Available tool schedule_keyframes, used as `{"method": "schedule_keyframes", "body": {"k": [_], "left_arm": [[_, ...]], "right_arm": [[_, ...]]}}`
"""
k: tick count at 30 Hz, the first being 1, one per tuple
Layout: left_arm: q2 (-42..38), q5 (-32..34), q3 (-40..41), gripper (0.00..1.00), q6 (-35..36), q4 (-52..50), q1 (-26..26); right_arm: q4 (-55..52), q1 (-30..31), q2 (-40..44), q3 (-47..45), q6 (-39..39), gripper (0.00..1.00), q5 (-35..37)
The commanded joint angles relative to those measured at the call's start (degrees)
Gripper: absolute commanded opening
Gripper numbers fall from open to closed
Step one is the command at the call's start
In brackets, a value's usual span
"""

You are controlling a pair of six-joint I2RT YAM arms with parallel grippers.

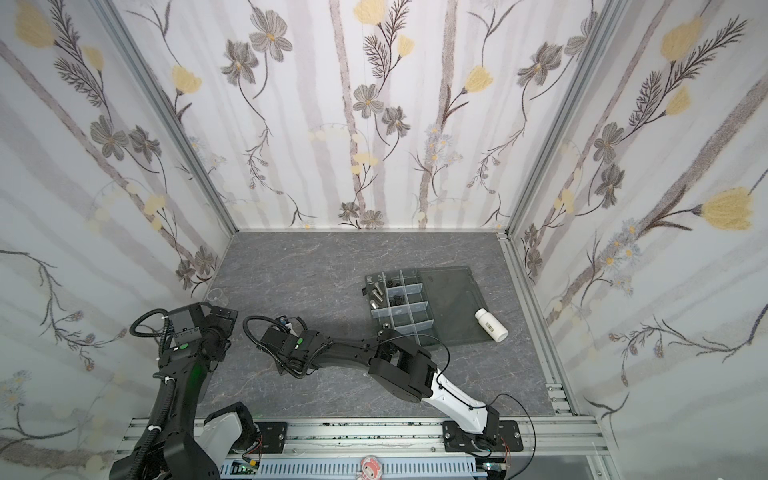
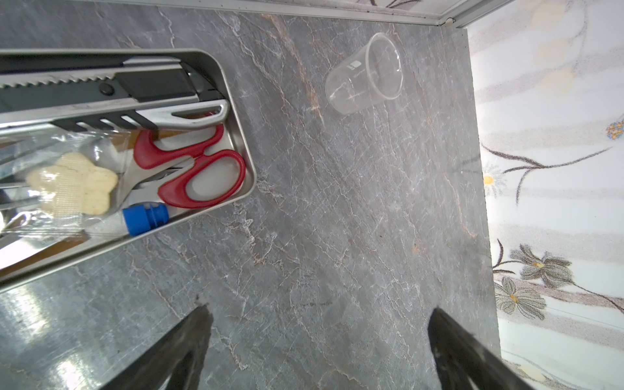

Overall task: Sort the screws and nuts into containers
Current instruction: Pick up the nut from the bottom-left of the table.

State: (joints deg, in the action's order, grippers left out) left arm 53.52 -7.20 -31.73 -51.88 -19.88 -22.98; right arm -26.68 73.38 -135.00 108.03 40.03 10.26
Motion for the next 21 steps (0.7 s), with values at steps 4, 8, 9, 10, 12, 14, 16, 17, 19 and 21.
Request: {"method": "schedule_keyframes", "body": {"k": [4,8,9,10,12,14,16,17,19,21], "left_arm": [[-0.08,0.52,0.09,1.00,-0.15,1.10,-0.03],[-0.17,0.60,0.08,1.00,-0.15,0.99,-0.11],[-0.24,0.61,0.08,1.00,-0.07,1.05,-0.11],[-0.30,0.69,0.08,1.00,-0.07,0.98,-0.05],[-0.39,0.78,0.18,1.00,-0.07,0.90,-0.04],[-0.52,0.79,0.22,1.00,-0.07,0.95,-0.05],[-0.51,0.79,0.22,1.00,-0.07,0.92,-0.09],[-0.43,0.74,0.17,1.00,-0.07,1.03,-0.03],[-0.52,0.70,0.19,1.00,-0.09,1.06,-0.12],[-0.52,0.76,0.17,1.00,-0.11,1.00,-0.13]], "right_arm": [[-1.38,0.26,-0.70,0.58,0.05,0.48,0.11],[-2.22,0.76,-1.63,0.60,-0.30,0.45,0.20],[-2.54,0.85,-1.82,0.60,-0.33,0.45,0.35],[-2.86,0.92,-1.88,0.56,-0.39,0.45,0.41],[-3.38,1.14,-1.97,0.58,-0.37,0.44,0.71],[-3.88,1.36,-1.85,0.60,-0.48,0.43,1.06],[-4.24,1.64,-1.67,0.59,-0.48,0.43,1.27],[-4.37,1.74,-1.50,0.56,-0.57,0.43,1.46],[-4.67,1.93,-1.34,0.60,-0.57,0.40,1.58],[-4.90,2.04,-1.25,0.56,-0.57,0.39,1.68]]}}
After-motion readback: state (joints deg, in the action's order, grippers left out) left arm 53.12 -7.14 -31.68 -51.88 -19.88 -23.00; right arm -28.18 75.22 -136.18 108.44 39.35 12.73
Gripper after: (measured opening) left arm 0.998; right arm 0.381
